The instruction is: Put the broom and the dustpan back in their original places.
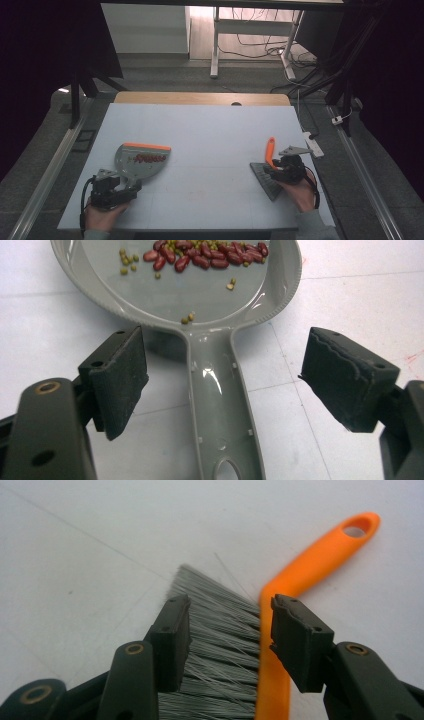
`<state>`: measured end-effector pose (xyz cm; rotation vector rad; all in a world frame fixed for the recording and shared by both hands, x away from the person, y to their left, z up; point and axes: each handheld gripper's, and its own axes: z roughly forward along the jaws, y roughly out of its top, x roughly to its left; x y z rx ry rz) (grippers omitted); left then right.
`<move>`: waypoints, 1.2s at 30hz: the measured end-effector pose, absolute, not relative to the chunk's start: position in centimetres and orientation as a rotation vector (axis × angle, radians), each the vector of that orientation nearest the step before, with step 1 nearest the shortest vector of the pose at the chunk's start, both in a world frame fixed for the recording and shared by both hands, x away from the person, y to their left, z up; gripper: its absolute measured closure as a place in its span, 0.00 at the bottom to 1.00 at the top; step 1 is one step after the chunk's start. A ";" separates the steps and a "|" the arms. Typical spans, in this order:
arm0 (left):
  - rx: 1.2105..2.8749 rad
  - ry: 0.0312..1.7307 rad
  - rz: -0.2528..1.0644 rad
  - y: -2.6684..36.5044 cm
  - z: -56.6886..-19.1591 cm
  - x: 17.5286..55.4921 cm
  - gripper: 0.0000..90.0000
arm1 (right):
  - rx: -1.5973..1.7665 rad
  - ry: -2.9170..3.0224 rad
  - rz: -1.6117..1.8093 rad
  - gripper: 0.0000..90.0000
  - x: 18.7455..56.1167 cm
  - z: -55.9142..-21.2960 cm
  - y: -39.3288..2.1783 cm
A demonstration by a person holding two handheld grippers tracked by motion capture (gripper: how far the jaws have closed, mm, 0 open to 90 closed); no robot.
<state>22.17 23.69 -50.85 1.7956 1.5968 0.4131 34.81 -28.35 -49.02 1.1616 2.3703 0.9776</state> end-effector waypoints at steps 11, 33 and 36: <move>1.907 1.353 0.398 22.7 -50.1 22.8 0.28 | 1.023 2.439 1.030 0.56 34.2 -48.9 -27.2; 2.052 1.125 0.259 20.5 -50.5 26.0 0.29 | 0.809 2.509 1.167 0.57 33.0 -49.2 -23.8; 2.056 1.122 0.249 20.5 -50.7 25.9 0.29 | 0.783 2.507 1.164 0.57 32.8 -49.1 -23.7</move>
